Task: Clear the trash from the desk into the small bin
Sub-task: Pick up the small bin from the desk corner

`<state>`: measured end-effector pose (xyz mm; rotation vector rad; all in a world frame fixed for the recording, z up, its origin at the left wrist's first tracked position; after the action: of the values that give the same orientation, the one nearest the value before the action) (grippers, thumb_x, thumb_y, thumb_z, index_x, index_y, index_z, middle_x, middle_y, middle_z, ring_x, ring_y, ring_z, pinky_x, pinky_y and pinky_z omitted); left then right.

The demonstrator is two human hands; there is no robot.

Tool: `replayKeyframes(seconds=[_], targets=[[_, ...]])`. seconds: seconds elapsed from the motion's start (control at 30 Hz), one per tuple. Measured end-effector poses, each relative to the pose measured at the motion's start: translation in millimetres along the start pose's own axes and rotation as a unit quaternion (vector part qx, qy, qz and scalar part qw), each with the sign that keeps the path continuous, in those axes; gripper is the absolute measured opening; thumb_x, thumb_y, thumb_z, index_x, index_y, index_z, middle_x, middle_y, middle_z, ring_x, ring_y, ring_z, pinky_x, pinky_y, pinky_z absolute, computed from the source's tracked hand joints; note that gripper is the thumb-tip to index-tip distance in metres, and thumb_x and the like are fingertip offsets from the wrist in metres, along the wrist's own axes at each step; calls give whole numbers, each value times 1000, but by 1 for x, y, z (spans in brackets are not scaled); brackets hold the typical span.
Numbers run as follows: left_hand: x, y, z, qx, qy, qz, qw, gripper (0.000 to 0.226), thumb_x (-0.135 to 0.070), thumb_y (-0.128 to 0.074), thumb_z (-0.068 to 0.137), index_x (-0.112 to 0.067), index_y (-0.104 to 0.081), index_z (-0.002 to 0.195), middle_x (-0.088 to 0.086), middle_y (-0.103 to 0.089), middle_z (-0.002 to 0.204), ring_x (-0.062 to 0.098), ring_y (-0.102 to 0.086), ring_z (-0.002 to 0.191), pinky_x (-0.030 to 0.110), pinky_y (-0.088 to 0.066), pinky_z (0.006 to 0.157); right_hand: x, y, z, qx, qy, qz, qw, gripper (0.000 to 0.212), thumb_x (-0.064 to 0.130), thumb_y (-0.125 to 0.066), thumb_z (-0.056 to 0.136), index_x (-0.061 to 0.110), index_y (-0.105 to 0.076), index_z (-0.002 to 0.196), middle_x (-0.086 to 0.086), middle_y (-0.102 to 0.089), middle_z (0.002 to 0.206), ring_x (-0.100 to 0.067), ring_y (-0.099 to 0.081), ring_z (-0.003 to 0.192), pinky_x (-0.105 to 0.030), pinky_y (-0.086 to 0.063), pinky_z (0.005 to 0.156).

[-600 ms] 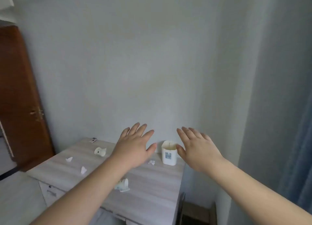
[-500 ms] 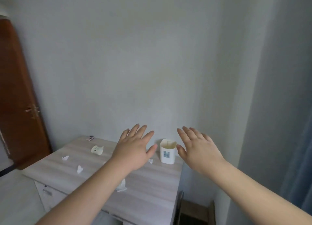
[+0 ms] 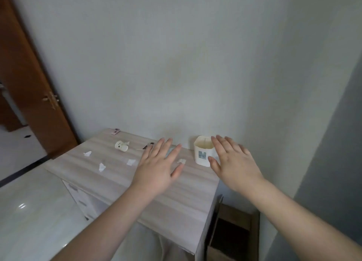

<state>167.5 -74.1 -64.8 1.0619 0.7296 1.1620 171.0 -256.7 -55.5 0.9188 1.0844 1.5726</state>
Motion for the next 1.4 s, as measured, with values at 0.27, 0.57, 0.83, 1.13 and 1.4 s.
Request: replayKeyframes(seconds=[0.27, 0.57, 0.83, 1.13, 1.4], targets=[[30, -70, -4, 51, 3, -18, 999, 76, -63, -13, 89, -31, -31, 156, 0, -27, 165, 21, -17, 154, 42, -11, 122, 22, -52, 25, 14, 16, -23, 999, 63, 48, -28, 98, 19, -17, 153, 0, -25, 159, -20, -20, 147, -42, -20, 117], [101, -125, 64, 33, -20, -42, 998, 66, -59, -29, 99, -32, -22, 158, 0, -17, 168, 22, -10, 155, 42, -7, 122, 52, -118, 89, 49, -11, -59, 997, 61, 47, -26, 97, 17, -33, 149, -3, -37, 154, -24, -33, 142, -43, -30, 113], [120, -160, 134, 27, -97, -58, 993, 65, -57, -30, 100, -30, -24, 158, 1, -19, 168, 22, -11, 155, 43, -9, 121, 41, -167, 132, 93, -72, -68, 991, 62, 50, -24, 99, 22, -16, 153, 2, -19, 161, -19, -13, 149, -40, -16, 119], [77, -231, 198, 60, -132, -109, 983, 70, -55, -32, 99, -25, -14, 160, 1, -22, 167, 22, -14, 154, 43, -14, 122, -42, -201, 146, 99, -153, -56, 982, 62, 53, -20, 99, 23, -11, 153, 2, -14, 162, -20, -11, 149, -40, -15, 119], [55, -328, 239, 131, -69, -115, 982, 77, -64, -21, 96, -30, 6, 159, -2, -6, 170, 22, -7, 155, 40, 0, 118, -109, -270, 192, 116, -141, 13, 983, 61, 54, -20, 98, 25, -16, 153, 3, -11, 163, -20, -5, 150, -42, -4, 120]])
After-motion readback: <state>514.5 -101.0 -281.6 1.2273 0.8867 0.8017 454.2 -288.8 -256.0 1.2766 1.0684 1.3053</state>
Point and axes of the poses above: each hand's wrist, its own z-axis towards the middle knuckle, its own y-axis out of the back of the hand, x = y × z, the point moved 9 cm from there along z, towards the middle knuckle
